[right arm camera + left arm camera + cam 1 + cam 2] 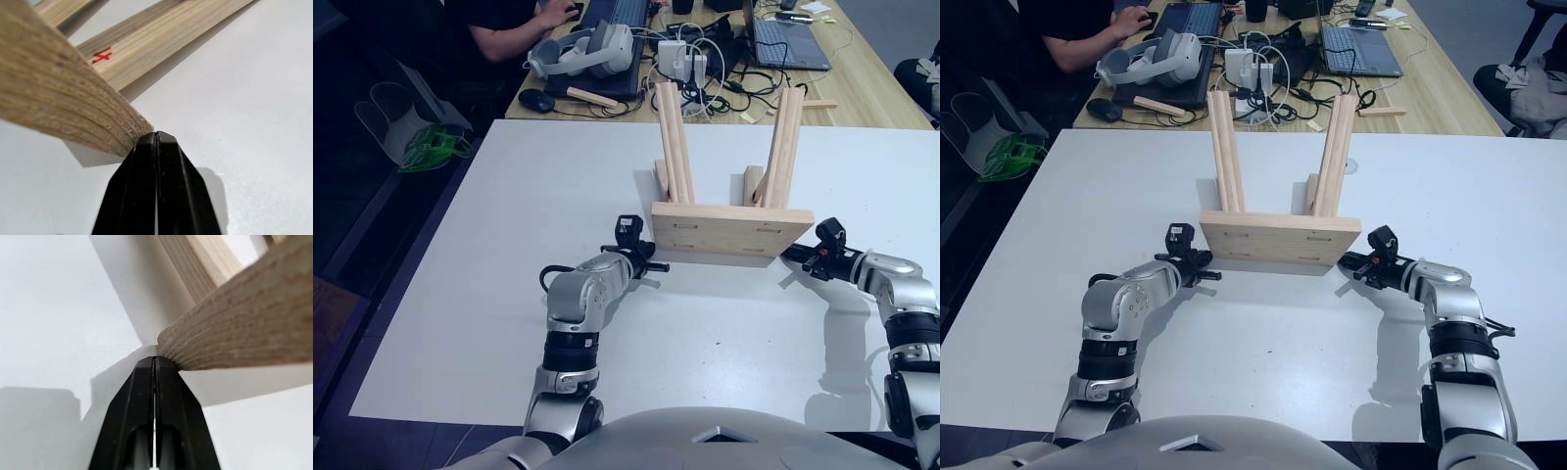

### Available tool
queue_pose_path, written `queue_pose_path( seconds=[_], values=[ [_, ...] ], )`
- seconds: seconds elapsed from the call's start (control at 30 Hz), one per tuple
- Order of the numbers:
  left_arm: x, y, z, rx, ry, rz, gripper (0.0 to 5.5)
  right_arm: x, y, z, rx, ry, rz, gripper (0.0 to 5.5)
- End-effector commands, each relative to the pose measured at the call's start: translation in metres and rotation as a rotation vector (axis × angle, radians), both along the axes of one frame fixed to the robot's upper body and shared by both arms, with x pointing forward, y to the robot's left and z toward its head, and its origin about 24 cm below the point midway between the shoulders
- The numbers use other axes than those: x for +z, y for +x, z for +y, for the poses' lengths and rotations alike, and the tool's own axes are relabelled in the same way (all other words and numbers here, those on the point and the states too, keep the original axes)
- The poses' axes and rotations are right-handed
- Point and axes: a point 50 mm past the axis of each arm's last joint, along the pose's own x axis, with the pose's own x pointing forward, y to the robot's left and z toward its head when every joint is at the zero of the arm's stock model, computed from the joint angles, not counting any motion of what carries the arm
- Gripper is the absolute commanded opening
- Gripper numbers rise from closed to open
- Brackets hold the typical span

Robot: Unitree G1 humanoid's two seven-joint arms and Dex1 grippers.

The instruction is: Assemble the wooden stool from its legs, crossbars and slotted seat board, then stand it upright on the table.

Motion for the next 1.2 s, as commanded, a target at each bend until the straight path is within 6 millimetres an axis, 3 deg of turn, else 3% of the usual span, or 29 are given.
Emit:
queue_pose_path(
  seconds=[0.03,0.23,0.83,0.97,1.2],
  values=[
    [0.003,-0.002,-0.01,-0.049,-0.046,0.003,0.03,0.008,0.003,-0.004,0.004,-0.016,-0.043,0.0],
    [0.002,-0.001,-0.009,-0.035,-0.033,0.005,0.03,0.01,-0.005,-0.016,-0.013,-0.029,-0.039,0.0],
    [0.002,0.0,-0.01,-0.034,-0.046,0.001,0.03,0.013,-0.004,-0.004,0.022,0.023,-0.039,0.0],
    [0.006,-0.003,-0.015,-0.1,-0.135,0.013,0.03,0.012,-0.015,0.004,0.112,0.085,0.03,0.0],
    [0.014,-0.013,-0.02,-0.226,-0.257,0.019,0.03,0.02,-0.016,0.008,0.126,0.13,0.039,0.0]
  ],
)
